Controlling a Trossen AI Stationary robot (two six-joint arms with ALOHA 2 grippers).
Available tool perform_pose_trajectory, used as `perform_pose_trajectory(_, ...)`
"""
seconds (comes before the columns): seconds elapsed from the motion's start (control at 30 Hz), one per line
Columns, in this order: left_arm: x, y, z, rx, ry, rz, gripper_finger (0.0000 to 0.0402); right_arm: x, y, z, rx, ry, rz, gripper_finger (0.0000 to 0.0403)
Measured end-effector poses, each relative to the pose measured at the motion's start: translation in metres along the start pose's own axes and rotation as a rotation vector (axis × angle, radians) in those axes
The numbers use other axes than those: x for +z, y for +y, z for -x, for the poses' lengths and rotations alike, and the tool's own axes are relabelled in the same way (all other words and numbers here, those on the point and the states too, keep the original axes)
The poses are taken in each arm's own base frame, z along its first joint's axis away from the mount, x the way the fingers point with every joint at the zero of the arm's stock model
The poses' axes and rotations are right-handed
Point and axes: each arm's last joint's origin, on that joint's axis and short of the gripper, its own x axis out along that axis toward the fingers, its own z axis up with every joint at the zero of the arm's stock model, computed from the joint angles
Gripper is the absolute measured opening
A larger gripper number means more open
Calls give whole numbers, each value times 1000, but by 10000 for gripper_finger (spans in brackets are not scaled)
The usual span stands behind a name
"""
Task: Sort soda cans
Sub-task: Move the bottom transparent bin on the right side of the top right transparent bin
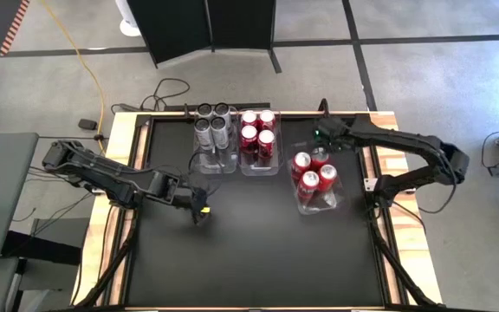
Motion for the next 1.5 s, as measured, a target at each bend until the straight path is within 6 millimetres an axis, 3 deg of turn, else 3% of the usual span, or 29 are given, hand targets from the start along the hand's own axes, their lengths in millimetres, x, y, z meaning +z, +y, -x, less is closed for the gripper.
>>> perform_pose_trajectory(0.2,-2,3,0,26,27,-43,139,21,1,-24,14,9,-57,12)
perform_pose_trajectory(0.37,1,8,-2,25,48,-20,139,37,2,-30,27,-6,-99,12)
perform_pose_trajectory(0.77,18,24,-7,30,17,129,139,75,-24,-43,74,-78,-226,12)
perform_pose_trajectory(1.03,28,32,-10,17,-1,163,139,81,-12,-57,118,-91,-191,12)
perform_pose_trajectory(1.2,29,35,-11,22,-3,169,139,81,-4,-57,158,-121,-191,12)
perform_pose_trajectory(1.5,32,38,-11,30,-6,181,139,92,-7,-54,164,-128,-235,12)
